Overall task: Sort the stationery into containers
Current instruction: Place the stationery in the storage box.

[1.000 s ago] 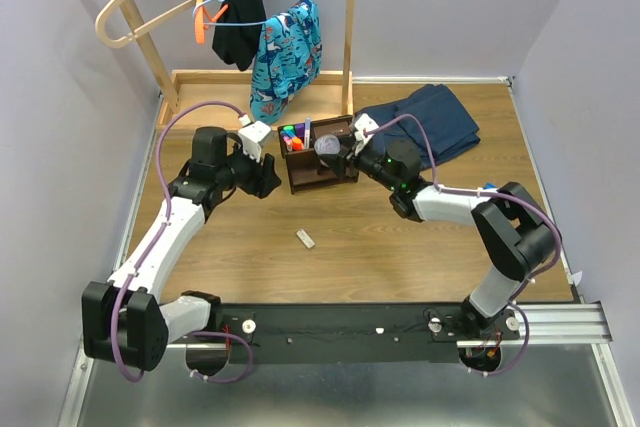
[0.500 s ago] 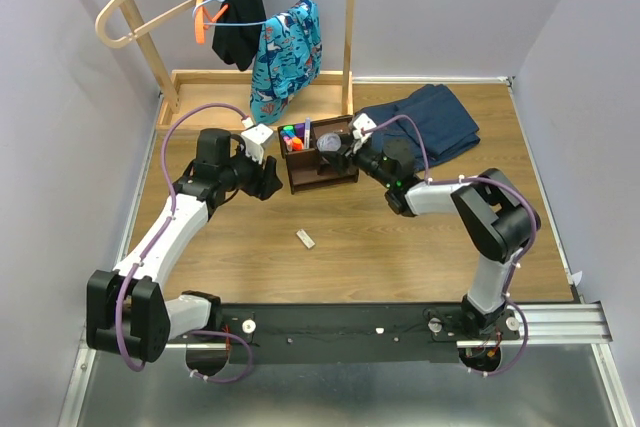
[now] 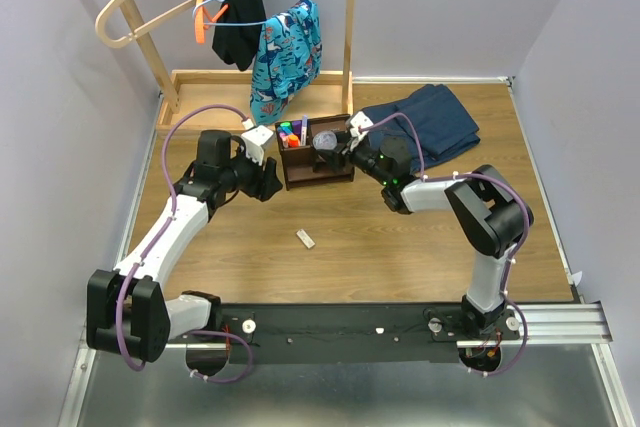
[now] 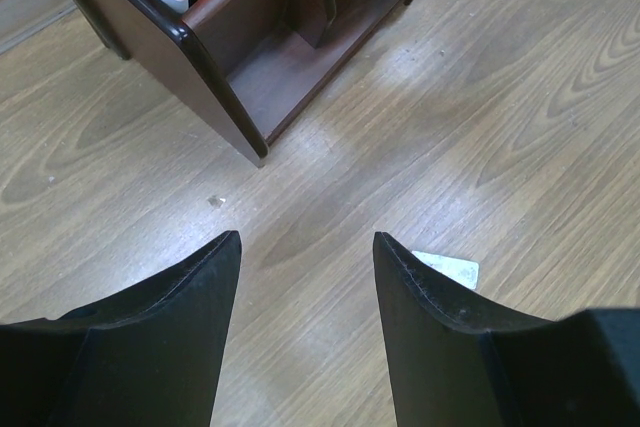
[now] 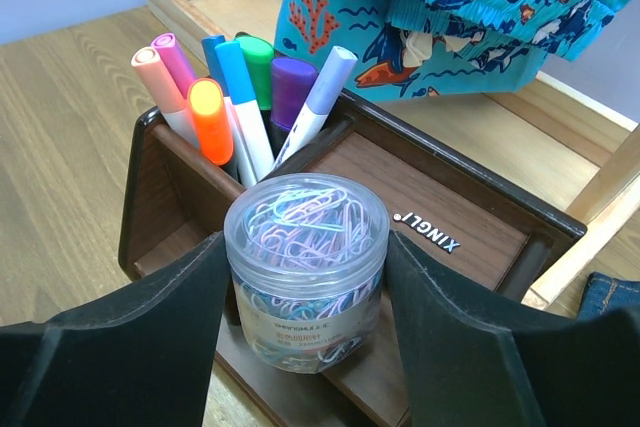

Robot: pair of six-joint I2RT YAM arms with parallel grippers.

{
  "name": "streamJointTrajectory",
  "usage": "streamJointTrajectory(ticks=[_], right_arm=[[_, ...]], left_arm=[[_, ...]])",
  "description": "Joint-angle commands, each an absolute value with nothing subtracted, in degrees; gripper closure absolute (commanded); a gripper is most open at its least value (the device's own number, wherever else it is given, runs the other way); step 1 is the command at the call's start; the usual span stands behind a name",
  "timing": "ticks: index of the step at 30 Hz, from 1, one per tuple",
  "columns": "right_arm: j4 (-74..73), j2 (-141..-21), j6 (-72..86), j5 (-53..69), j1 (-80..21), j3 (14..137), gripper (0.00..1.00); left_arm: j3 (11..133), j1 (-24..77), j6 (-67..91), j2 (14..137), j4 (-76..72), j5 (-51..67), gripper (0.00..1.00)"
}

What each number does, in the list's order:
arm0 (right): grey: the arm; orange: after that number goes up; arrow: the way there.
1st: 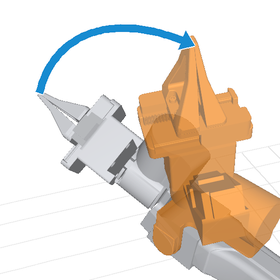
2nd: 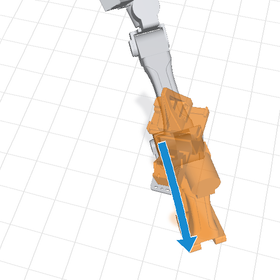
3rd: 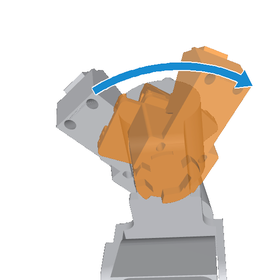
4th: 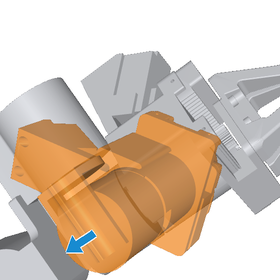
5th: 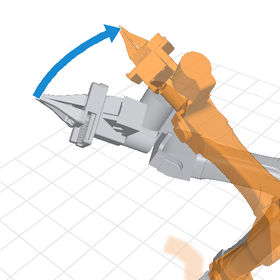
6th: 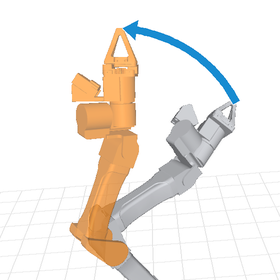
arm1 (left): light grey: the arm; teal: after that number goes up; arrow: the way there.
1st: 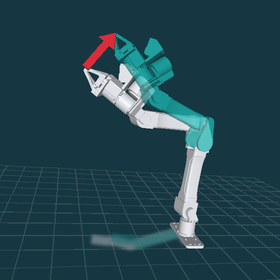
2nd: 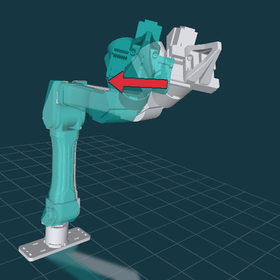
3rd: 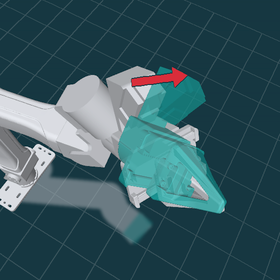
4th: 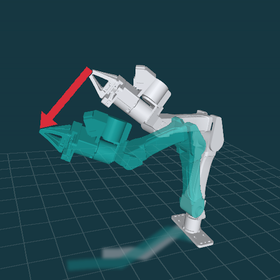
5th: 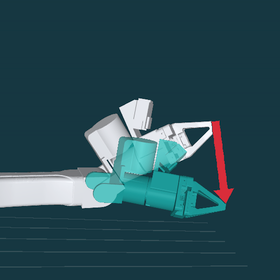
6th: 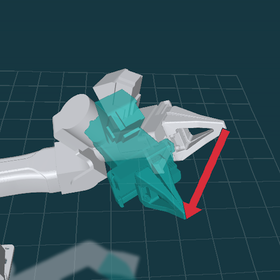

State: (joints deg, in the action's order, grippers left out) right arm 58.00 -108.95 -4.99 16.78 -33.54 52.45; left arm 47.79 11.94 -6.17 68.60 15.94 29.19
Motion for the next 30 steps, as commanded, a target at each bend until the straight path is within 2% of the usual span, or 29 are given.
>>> streamJointTrajectory(ticks=[1, 19, 25, 30], right_arm=[[60.47, -108.19, -5.62, 15.82, -33.57, 51.77, 0.28], [58.01, -105.3, -12.21, 16.26, -33.57, 50.45, 0.18], [47.04, -101.26, -14.93, 13.19, -33.57, 52.73, 0.15], [35.53, -98.18, -18.71, 15.55, -33.57, 53.0, 0.14]], left_arm=[[46.76, 11.51, -6.33, 68.55, 13.98, 30.94, 0.36], [47.98, 11.6, -5.01, 69.35, 13.36, 31.38, 0.35], [50.62, 11.51, -5.62, 68.64, 15.55, 31.29, 0.36], [50.89, 11.51, -5.45, 66.45, 16.17, 30.94, 0.35]])
